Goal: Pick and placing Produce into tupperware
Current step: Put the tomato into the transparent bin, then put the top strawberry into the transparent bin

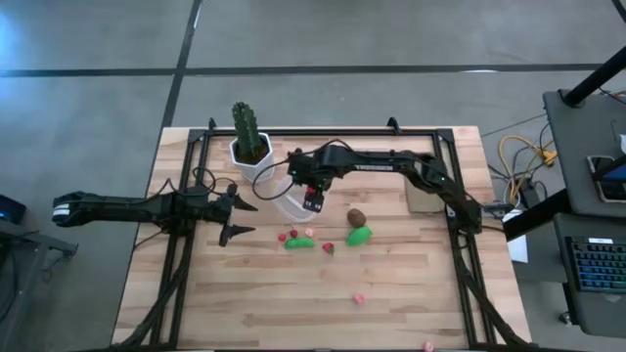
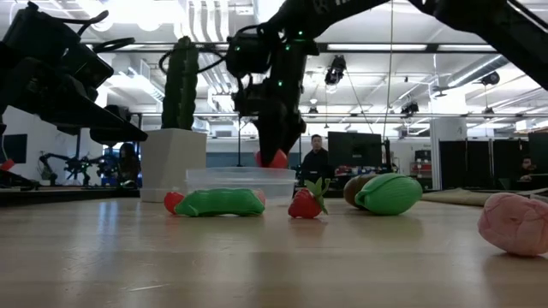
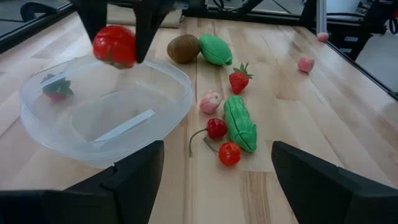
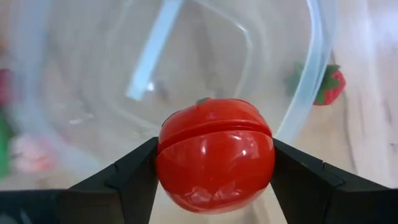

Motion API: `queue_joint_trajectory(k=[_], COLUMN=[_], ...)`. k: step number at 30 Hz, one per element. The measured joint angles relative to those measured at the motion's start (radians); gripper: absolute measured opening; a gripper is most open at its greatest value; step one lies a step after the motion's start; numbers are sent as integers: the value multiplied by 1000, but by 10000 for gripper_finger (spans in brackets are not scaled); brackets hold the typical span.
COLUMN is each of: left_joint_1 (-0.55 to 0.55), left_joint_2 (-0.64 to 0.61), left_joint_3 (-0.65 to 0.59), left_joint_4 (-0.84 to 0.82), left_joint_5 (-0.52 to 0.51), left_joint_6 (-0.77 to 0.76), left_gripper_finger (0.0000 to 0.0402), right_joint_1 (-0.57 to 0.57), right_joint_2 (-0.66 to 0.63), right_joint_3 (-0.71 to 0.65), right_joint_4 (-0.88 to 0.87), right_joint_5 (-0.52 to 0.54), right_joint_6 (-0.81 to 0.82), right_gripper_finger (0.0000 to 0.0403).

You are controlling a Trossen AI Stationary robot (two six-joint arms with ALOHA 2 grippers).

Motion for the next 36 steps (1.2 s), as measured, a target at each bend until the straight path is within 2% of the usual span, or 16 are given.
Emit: queue_joint_trajectory(k=[3, 12, 17, 20, 24, 26, 31, 32, 34, 36], left_joint_1=[0, 0, 0, 0, 0, 0, 0, 0, 0, 0], left_joint_2=[0, 0, 0, 0, 0, 0, 0, 0, 0, 0], left_joint_3=[0, 0, 0, 0, 0, 0, 0, 0, 0, 0], left_joint_4=[0, 0, 0, 0, 0, 0, 0, 0, 0, 0], left_joint_5=[0, 0, 0, 0, 0, 0, 0, 0, 0, 0], left_joint_6=[0, 0, 0, 0, 0, 0, 0, 0, 0, 0], left_gripper_finger=[283, 283, 283, 283, 283, 283, 283, 283, 283, 283], right_joint_1=[0, -8, -11, -28, -88, -139, -298, -320, -334, -326], right_joint_2=[3, -30, -57, -109, -196, -216, -217, -218, -218, -218], right_joint_3=[0, -1, 3, 3, -9, -22, -64, -75, -82, -83], right_joint_4=[2, -22, -50, -53, -61, -77, -68, -44, -46, -78], right_joint_5=[45, 38, 47, 82, 86, 26, -357, -408, -412, -350], right_joint_6=[-13, -21, -67, -140, -333, -343, -19, 10, -11, -28], right_gripper_finger=[265, 333, 352, 351, 340, 334, 329, 329, 329, 329])
